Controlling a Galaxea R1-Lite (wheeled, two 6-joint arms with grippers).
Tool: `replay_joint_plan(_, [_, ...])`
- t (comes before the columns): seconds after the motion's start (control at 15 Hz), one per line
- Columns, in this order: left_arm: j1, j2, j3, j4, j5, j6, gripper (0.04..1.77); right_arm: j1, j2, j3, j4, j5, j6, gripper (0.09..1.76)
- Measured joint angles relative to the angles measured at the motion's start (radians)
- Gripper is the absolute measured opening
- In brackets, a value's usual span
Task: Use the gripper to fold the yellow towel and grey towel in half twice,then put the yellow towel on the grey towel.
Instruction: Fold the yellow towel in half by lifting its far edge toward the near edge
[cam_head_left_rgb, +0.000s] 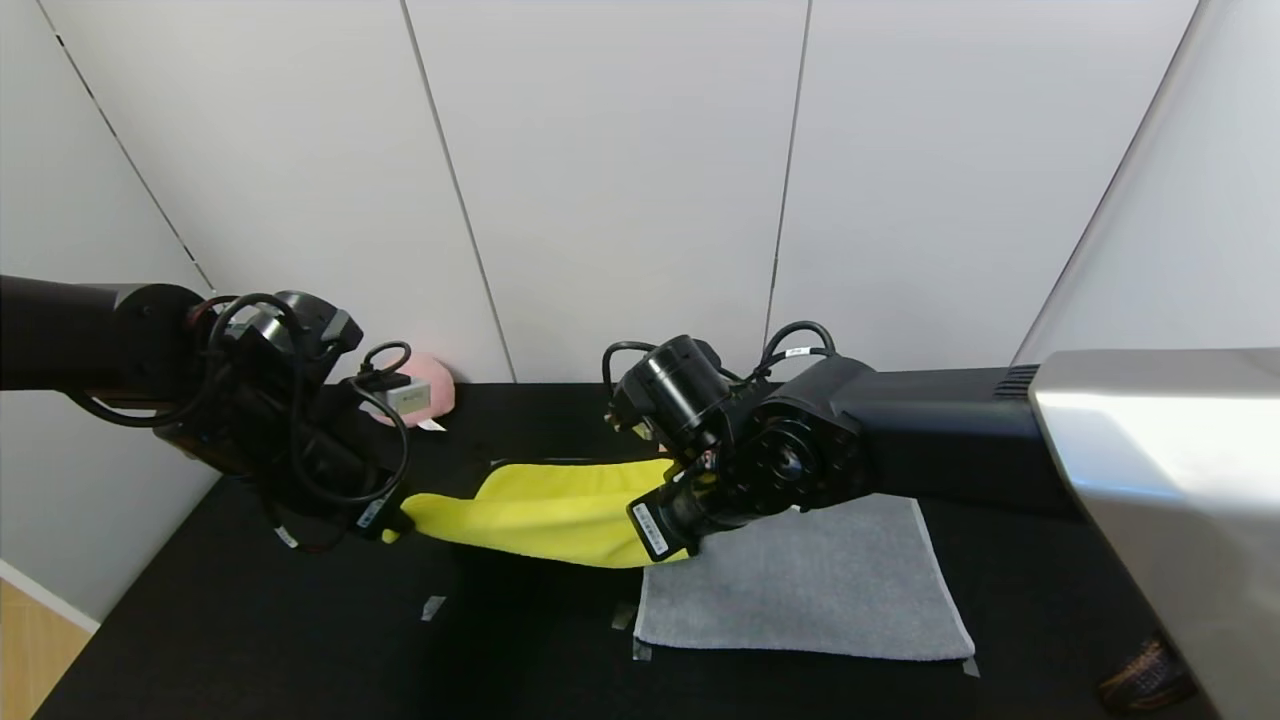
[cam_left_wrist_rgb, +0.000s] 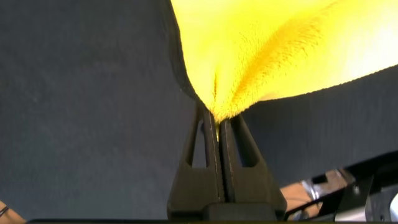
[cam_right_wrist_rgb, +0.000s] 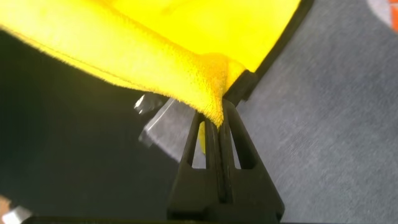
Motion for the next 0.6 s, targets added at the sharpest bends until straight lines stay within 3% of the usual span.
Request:
replay_joint_plan(0.2, [-0.002,0.021,-0.005,-0.039,-0.004,-0.024,0.12,-0.024,0.032,-0.004,-0.074,-0.027,0.002,0.11])
replay_joint_plan(0.6, [-0.011,0.098,-0.018,-0.224,-0.005,-0.133,0.12,-0.062,0.065,-0.005,-0.171,-0.054,0.0,0.11])
